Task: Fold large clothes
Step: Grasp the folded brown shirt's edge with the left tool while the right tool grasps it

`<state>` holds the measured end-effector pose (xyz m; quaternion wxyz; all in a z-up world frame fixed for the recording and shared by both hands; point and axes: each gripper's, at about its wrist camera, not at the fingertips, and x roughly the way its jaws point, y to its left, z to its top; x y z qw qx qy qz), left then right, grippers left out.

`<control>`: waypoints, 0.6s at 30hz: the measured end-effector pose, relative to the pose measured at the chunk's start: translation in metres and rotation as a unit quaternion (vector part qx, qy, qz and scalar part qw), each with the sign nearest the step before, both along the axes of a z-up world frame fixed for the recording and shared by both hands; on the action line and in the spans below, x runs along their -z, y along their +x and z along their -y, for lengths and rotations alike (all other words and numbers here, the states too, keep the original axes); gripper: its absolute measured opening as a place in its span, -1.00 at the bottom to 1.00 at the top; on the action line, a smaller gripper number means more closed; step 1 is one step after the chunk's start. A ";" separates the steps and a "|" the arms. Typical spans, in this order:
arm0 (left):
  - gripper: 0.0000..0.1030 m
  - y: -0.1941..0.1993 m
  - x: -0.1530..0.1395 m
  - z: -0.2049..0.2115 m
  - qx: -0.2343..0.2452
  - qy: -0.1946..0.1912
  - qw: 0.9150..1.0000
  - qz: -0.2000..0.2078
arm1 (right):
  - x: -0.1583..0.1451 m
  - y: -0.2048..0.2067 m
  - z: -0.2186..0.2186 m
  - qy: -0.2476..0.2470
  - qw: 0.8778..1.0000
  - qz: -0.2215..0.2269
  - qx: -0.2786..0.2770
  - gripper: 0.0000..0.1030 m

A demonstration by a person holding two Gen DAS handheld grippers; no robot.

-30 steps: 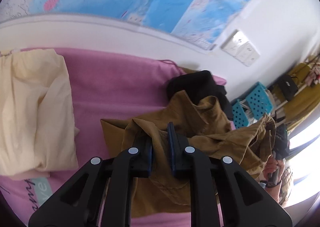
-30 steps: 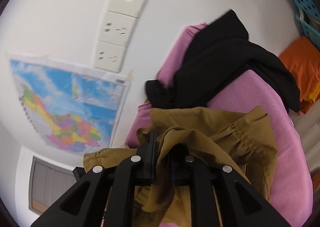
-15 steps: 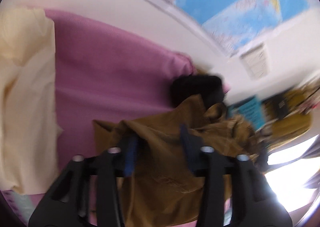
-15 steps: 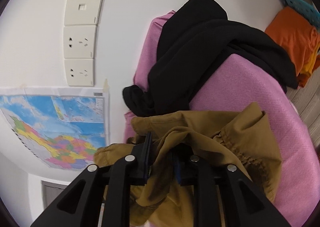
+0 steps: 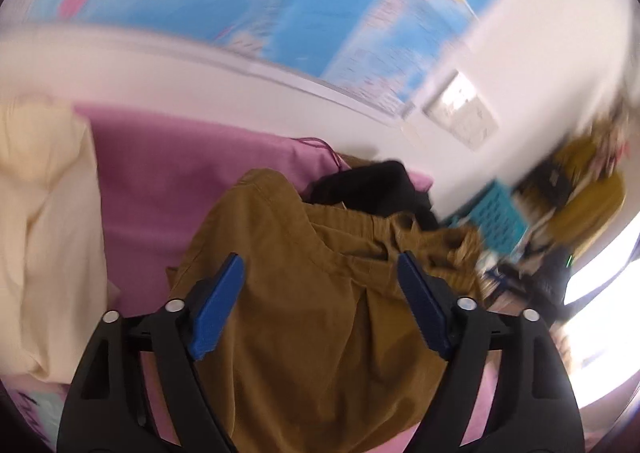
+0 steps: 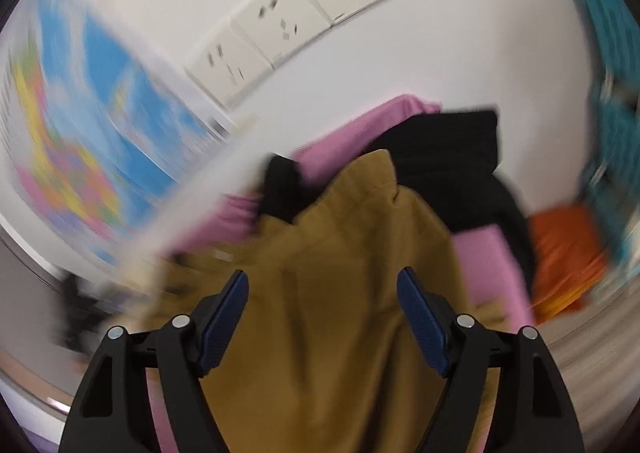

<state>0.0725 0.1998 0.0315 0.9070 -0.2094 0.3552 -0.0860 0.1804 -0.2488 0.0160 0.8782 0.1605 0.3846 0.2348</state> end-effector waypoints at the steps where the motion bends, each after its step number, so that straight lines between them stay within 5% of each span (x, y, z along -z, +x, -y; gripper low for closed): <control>1: 0.62 0.002 0.000 0.013 0.009 0.041 0.999 -0.001 | 0.004 0.005 -0.009 -0.041 0.999 0.005 0.006 0.50; 4: 0.63 0.018 0.016 0.042 0.024 0.120 0.992 -0.026 | 0.024 0.025 -0.017 -0.071 0.997 -0.012 0.011 0.48; 6: 0.63 0.031 0.034 0.045 0.026 0.128 0.990 -0.057 | 0.035 0.041 -0.020 -0.074 0.997 -0.033 0.007 -0.20; 7: 0.58 0.038 0.042 0.045 0.020 0.138 0.988 -0.069 | 0.038 0.046 -0.023 -0.089 0.995 -0.039 0.009 -0.84; 14: 0.17 0.061 0.070 0.019 -0.023 0.153 0.983 -0.101 | 0.009 0.062 0.004 -0.044 0.998 -0.008 0.050 -0.96; 18: -0.24 0.064 0.069 0.019 -0.035 0.158 0.982 -0.096 | 0.009 0.060 -0.006 -0.092 0.994 -0.013 0.048 -0.84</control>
